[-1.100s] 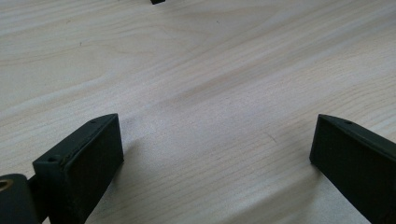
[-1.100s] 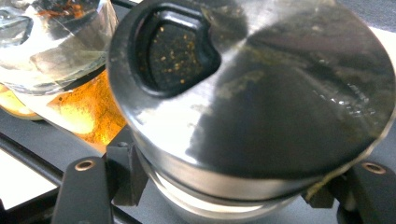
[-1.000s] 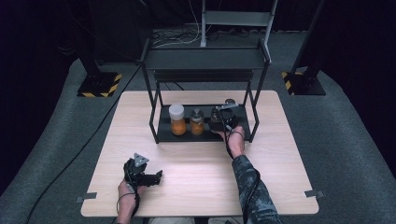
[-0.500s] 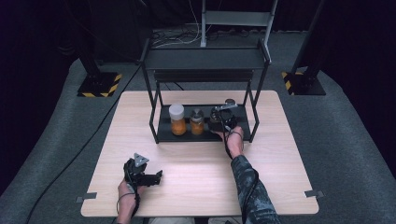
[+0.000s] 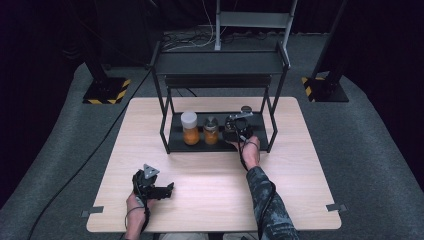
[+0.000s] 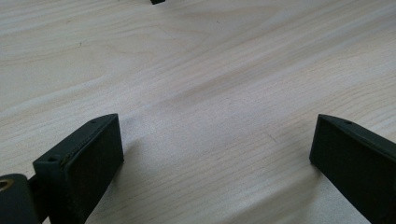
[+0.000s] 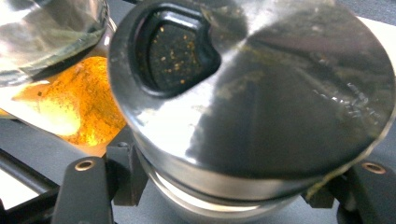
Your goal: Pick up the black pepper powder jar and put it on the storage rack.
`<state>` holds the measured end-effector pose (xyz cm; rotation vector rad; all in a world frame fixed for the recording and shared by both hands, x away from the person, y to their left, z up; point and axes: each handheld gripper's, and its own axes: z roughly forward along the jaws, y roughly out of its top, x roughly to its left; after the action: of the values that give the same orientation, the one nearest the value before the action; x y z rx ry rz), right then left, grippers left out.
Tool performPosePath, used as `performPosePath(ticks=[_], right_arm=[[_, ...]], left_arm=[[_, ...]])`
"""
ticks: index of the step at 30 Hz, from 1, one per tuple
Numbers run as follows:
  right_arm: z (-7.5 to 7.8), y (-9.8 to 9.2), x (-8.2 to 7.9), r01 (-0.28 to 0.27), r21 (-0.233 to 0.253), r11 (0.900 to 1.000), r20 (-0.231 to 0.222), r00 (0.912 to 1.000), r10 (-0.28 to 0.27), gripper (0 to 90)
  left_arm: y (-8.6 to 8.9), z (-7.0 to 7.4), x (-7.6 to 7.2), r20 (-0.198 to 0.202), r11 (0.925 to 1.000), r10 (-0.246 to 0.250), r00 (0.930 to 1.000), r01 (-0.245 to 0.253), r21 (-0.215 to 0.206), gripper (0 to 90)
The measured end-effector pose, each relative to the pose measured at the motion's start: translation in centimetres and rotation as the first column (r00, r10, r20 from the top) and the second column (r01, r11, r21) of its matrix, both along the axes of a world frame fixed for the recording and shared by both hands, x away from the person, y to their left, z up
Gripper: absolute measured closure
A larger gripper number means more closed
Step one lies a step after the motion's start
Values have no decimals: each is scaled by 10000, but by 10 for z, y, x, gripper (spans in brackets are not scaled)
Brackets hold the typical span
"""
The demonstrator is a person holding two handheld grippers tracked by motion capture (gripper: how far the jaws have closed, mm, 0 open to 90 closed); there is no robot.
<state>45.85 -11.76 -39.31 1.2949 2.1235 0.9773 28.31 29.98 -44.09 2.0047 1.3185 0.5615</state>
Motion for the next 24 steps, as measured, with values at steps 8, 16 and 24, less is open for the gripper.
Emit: performPosePath(ticks=[8,16,24], right_arm=[[-4,0,-1,33,40,10000,95,9999,-33,309],[-6,1,-4,-6,-67,10000,217,9998,8,309],[-5,2,-3,-13,-106,9999,186,9998,15,309]], left_arm=[[0,0,0,7,10000,-10,10000,10,4,26],[0,0,0,8,10000,-9,10000,9,7,27],[0,0,0,5,10000,-27,10000,27,2,26]])
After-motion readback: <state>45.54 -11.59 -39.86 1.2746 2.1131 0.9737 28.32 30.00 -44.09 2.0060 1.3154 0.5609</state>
